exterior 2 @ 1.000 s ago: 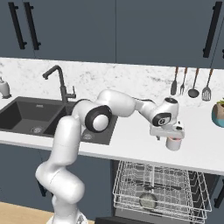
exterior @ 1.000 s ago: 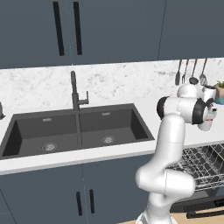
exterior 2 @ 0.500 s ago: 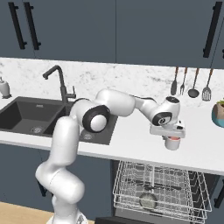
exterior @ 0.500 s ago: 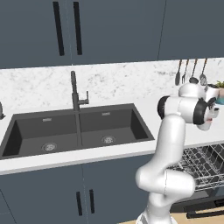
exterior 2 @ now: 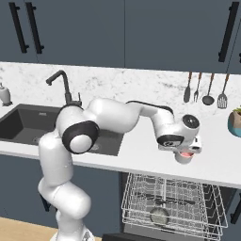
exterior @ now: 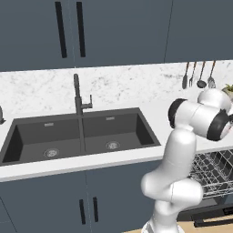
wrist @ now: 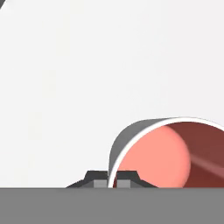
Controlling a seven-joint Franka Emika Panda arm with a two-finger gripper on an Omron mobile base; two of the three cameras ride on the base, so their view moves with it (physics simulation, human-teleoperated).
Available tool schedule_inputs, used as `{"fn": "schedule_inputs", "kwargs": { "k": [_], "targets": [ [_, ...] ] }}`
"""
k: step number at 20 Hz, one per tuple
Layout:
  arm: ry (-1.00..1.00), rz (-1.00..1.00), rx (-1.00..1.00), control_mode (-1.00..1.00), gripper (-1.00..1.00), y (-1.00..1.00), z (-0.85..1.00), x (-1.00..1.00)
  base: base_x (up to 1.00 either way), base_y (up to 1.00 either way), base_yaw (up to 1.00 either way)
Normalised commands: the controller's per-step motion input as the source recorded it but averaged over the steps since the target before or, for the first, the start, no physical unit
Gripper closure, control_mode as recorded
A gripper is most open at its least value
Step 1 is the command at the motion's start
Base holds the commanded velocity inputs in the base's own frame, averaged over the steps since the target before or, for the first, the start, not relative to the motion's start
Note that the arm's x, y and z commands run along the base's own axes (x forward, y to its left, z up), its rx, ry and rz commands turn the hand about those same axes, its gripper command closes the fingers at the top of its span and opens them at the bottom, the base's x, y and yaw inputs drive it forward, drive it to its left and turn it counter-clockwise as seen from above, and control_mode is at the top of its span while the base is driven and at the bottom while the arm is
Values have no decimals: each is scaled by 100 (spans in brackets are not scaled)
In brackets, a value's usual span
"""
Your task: Pick up the cup and bowl from the counter, place them in the dishwasher, and close the dishwasher door.
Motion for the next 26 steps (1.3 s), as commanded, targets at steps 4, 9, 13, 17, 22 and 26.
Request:
{"fn": "schedule_inputs", "kwargs": {
  "k": [4,9,13,17,22,26],
  "targets": [
    [-35,18,4,-100,100,0,17,-100,0,0,0],
    [-37,20,7,-100,100,-10,3,-100,0,0,0],
    [-34,21,6,-100,100,-7,0,-100,0,0,0],
    [-30,21,4,-100,100,0,0,-100,0,0,0],
    [-13,18,0,-100,100,0,0,-88,0,0,0],
    [13,10,0,-100,100,0,0,-25,0,0,0]
  ]
}}
